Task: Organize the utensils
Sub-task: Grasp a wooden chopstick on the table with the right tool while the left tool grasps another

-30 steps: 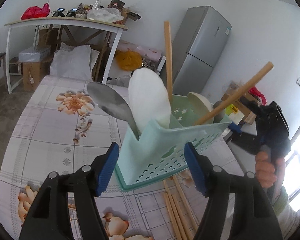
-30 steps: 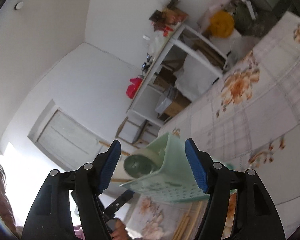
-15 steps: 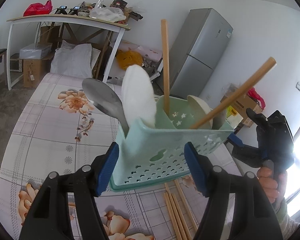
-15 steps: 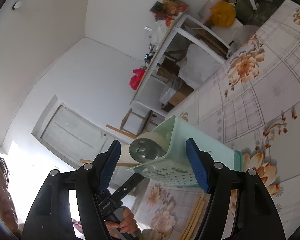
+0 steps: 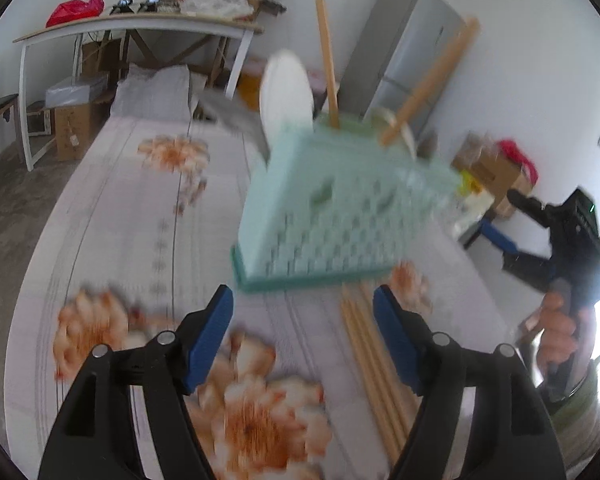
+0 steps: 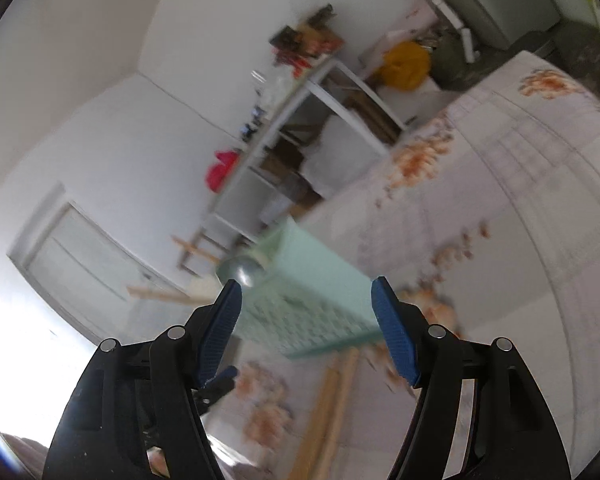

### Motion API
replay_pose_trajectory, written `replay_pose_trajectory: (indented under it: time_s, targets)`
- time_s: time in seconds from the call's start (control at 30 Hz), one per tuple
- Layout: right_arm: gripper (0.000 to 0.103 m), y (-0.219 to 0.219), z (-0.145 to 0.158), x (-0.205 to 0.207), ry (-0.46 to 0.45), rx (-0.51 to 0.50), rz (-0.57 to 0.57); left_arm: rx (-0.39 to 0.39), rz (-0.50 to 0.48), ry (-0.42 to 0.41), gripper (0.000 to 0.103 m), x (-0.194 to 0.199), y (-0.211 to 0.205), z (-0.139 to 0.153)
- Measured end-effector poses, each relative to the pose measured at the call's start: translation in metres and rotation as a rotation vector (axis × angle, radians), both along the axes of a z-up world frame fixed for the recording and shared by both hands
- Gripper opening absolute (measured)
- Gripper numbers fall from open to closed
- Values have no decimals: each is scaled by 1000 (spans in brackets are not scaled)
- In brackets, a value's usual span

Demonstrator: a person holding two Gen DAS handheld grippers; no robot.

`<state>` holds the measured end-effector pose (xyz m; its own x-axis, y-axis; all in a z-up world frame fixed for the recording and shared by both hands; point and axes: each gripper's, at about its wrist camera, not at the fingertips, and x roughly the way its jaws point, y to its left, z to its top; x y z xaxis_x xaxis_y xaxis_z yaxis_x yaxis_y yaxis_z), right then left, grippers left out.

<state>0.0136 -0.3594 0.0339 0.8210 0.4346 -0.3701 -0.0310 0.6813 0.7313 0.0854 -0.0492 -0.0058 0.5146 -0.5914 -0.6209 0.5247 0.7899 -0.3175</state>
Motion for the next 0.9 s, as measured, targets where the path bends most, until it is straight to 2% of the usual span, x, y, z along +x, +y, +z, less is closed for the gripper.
replay_pose_trajectory:
  time_s: [0.17,0.3,0.53,0.67,0.9]
  targets:
    - [63,60,-19,-10,151,-210,94,89,-44,42,75,-27,-11,-15]
    - [55,113,-43,-13,259,-368,187,160,-75,23,77,-42,-26,-22]
    - [36,151,-64,-17,327,-569,199,259,-115,-11,77,-54,-45,-31]
    - [23,149,-69,-20,346,-583,183,278,-118,-2,77,-54,-49,-37]
    - [9,154,-71,-19,350,-635,175,317,-130,11,77,-51,-56,-44]
